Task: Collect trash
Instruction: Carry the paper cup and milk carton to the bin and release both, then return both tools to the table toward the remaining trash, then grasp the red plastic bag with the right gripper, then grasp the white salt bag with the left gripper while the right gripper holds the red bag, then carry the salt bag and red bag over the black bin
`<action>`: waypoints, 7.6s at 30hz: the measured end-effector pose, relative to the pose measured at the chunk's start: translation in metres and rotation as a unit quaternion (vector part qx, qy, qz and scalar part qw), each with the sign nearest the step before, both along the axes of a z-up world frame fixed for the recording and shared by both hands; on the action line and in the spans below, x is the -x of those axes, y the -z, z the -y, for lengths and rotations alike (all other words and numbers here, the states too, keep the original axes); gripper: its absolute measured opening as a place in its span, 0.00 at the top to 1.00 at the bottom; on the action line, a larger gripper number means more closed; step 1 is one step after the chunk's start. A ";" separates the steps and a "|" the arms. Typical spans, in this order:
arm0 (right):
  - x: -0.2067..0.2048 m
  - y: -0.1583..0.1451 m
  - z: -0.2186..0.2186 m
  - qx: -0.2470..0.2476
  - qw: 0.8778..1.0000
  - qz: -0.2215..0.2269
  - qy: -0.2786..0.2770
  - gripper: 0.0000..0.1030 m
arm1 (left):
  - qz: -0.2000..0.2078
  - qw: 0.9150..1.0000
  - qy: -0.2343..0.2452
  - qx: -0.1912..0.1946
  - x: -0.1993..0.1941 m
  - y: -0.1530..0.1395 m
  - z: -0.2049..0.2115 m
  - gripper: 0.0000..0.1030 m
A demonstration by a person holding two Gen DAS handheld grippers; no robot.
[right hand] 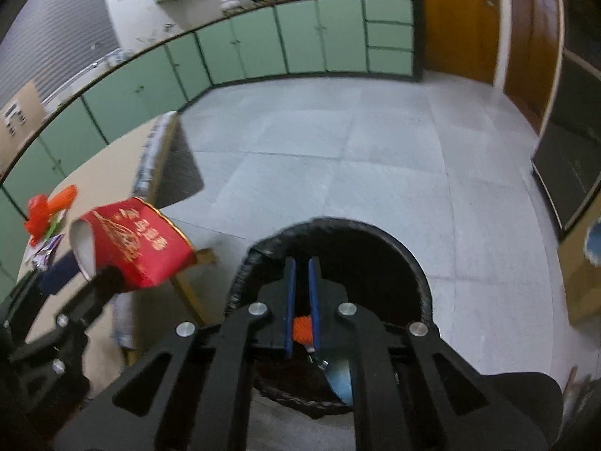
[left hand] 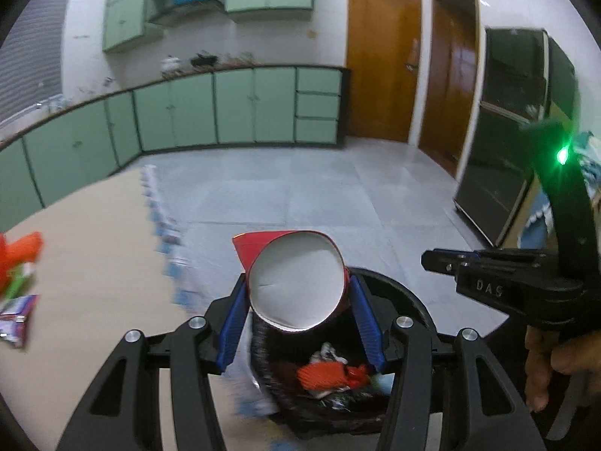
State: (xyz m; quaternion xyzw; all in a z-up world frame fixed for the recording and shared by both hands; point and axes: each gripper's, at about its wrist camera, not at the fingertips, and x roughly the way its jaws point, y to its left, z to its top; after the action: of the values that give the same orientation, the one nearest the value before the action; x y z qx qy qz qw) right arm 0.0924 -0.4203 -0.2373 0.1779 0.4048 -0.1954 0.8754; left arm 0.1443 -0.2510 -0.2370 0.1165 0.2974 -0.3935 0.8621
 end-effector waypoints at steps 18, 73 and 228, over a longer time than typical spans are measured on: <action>0.019 0.005 0.040 -0.030 0.999 0.022 0.036 0.91 | -0.024 0.999 0.014 -0.045 -0.011 0.034 0.051 0.35; -0.175 -0.061 -0.291 0.022 0.958 0.078 -0.274 0.40 | 0.067 0.925 -0.373 -0.018 -0.093 -0.047 -0.355 0.15; -0.126 -0.123 -0.165 0.020 0.972 0.157 -0.176 0.96 | -0.012 0.960 -0.279 0.019 -0.117 -0.079 -0.278 1.00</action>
State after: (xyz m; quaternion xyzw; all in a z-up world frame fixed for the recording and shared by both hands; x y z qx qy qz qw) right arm 0.2182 -0.2549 -0.1144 0.1152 0.2837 -0.0162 0.9518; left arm 0.2615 0.0274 -0.1583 0.0078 0.3206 -0.1441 0.9361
